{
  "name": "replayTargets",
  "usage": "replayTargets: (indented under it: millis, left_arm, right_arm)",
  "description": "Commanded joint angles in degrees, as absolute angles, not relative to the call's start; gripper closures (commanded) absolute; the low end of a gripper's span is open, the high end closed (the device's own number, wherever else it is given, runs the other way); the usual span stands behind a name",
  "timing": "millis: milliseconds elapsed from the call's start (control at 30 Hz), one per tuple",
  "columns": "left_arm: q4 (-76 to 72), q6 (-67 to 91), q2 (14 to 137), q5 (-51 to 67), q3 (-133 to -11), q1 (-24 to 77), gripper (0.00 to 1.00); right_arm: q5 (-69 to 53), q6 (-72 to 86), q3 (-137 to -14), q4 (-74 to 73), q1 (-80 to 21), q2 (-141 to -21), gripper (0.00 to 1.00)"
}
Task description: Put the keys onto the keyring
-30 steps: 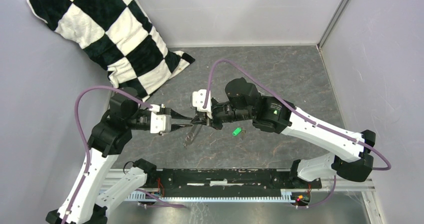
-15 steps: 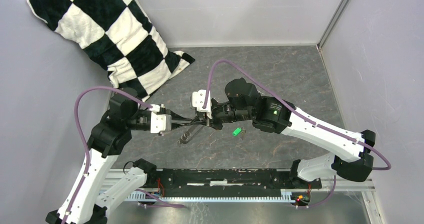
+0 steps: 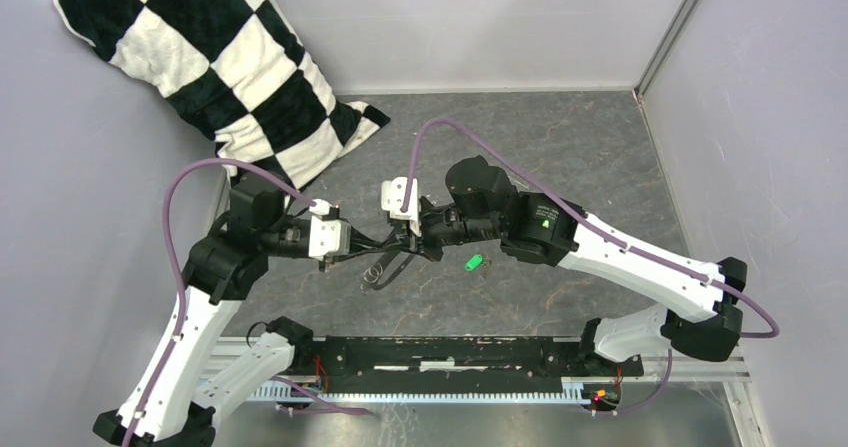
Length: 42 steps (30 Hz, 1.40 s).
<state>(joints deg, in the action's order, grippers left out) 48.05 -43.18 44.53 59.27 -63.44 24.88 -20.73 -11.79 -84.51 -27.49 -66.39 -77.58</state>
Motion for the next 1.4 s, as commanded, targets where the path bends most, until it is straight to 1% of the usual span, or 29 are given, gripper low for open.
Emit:
replayTargets:
  millis: [0, 67, 100, 133, 233, 267, 333, 367, 500, 633, 800, 967, 1100, 1300, 1367]
  left_arm:
    - [47.33, -43.13, 45.21, 60.55, -65.27, 25.16, 0.98]
    - [47.28, -43.07, 44.94, 60.17, -65.22, 25.14, 0.98]
    - [47.25, -42.99, 44.75, 60.24, -65.21, 25.14, 0.98]
    - [47.22, -42.86, 44.72, 60.32, -65.17, 25.18, 0.98]
    - [46.93, -41.76, 44.31, 60.54, -64.98, 25.14, 0.98]
    - [46.54, -40.76, 44.22, 60.55, -64.88, 25.14, 0.98]
    - [45.63, -38.12, 44.31, 60.88, -64.86, 25.14, 0.98]
    - [45.46, -37.31, 44.36, 61.21, -64.93, 25.14, 0.98]
    - [42.95, -32.50, 44.55, 62.38, -65.04, 25.14, 0.98]
    - [40.61, -29.15, 44.80, 65.37, -65.60, 25.14, 0.98]
    - [38.78, -26.63, 45.30, 66.27, -66.28, 25.15, 0.98]
    - [38.37, -25.85, 45.46, 66.17, -67.10, 25.16, 0.98]
    - [38.17, -25.94, 45.14, 66.36, -67.15, 25.14, 0.98]
    - [38.15, -26.10, 44.94, 66.75, -67.18, 25.14, 0.98]
    - [38.15, -26.14, 44.77, 66.69, -67.15, 25.14, 0.98]
  right_arm:
    - [-22.34, -10.73, -85.27, -21.27, -67.30, -77.97, 0.99]
    - [-21.97, -10.34, -85.17, -21.31, -67.36, -78.04, 0.99]
    - [-21.44, -9.95, -85.17, -21.36, -67.35, -77.98, 0.94]
    - [-20.51, -9.28, -85.12, -21.21, -67.36, -77.93, 0.88]
    - [-16.02, -8.86, -83.56, -20.56, -67.24, -76.02, 0.61]
    - [-14.83, -8.88, -82.10, -19.96, -66.97, -74.90, 0.55]
    - [-12.87, -8.75, -78.67, -17.39, -66.09, -71.24, 0.38]
    - [-12.59, -8.43, -76.65, -15.94, -65.46, -69.49, 0.32]
    - [-14.65, -9.09, -70.68, -12.18, -62.97, -62.48, 0.24]
    - [-11.64, -10.85, -66.89, -11.35, -62.90, -59.54, 0.23]
    - [-16.79, -10.42, -64.57, -6.97, -62.89, -58.86, 0.26]
    - [-20.76, -10.46, -64.58, -5.77, -62.95, -60.32, 0.28]
    - [-16.56, -9.68, -64.91, -4.52, -62.85, -61.08, 0.34]
    - [-9.10, -7.80, -65.27, -1.11, -62.92, -61.91, 0.46]
    - [-6.24, -6.84, -65.15, -0.43, -62.87, -62.01, 0.48]
